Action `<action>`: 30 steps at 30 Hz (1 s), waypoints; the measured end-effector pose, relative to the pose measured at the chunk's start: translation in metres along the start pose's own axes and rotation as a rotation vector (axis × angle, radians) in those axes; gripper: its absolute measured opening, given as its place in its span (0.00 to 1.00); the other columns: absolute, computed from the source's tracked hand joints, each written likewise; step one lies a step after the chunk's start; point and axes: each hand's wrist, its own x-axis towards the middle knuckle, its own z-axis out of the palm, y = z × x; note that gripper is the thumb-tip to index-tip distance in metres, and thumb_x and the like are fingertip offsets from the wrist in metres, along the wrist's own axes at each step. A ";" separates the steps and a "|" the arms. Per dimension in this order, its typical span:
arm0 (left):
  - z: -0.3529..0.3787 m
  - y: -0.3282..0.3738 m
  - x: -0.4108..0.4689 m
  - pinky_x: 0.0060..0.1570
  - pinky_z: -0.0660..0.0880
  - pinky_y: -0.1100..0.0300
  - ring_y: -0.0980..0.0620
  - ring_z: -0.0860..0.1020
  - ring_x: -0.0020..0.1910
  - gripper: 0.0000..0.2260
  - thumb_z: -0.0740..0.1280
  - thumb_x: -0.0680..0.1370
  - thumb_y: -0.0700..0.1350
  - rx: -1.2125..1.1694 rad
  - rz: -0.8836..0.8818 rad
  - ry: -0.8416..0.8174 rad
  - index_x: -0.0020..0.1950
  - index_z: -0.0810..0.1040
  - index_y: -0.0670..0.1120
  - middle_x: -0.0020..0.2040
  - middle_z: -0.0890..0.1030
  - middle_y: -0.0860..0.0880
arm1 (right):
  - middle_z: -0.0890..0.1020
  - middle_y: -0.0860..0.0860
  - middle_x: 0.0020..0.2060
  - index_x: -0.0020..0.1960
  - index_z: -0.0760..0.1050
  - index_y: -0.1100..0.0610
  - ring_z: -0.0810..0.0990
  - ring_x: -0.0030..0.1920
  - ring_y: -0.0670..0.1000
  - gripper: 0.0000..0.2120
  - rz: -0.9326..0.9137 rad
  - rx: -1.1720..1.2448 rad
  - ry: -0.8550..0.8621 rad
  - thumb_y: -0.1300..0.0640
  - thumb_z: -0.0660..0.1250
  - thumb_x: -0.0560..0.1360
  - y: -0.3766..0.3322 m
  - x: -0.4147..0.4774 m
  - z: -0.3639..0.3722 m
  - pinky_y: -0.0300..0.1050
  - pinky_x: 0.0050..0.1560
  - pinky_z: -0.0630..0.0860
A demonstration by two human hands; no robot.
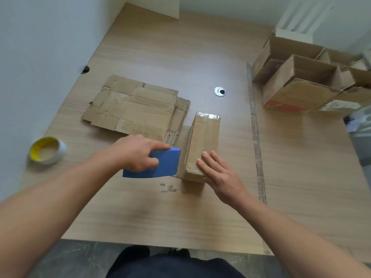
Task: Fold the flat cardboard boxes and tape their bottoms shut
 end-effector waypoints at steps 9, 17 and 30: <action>-0.002 0.035 0.003 0.45 0.67 0.55 0.44 0.72 0.47 0.26 0.58 0.78 0.53 0.118 0.023 0.069 0.74 0.59 0.70 0.58 0.78 0.47 | 0.65 0.48 0.75 0.74 0.70 0.53 0.57 0.77 0.50 0.29 0.131 0.117 -0.019 0.38 0.48 0.83 -0.014 0.003 -0.005 0.38 0.76 0.51; 0.001 0.060 -0.002 0.43 0.70 0.55 0.44 0.77 0.54 0.24 0.58 0.78 0.52 0.166 -0.039 0.093 0.74 0.63 0.65 0.60 0.78 0.48 | 0.68 0.51 0.74 0.71 0.74 0.56 0.58 0.77 0.50 0.31 0.308 0.259 -0.014 0.36 0.52 0.80 -0.038 0.013 -0.006 0.44 0.75 0.56; -0.002 0.075 -0.013 0.42 0.69 0.55 0.43 0.77 0.53 0.18 0.58 0.79 0.50 0.255 -0.013 0.144 0.69 0.71 0.59 0.56 0.79 0.47 | 0.65 0.54 0.76 0.72 0.72 0.59 0.56 0.79 0.56 0.21 0.407 0.256 -0.048 0.55 0.66 0.81 -0.055 0.022 -0.019 0.44 0.76 0.54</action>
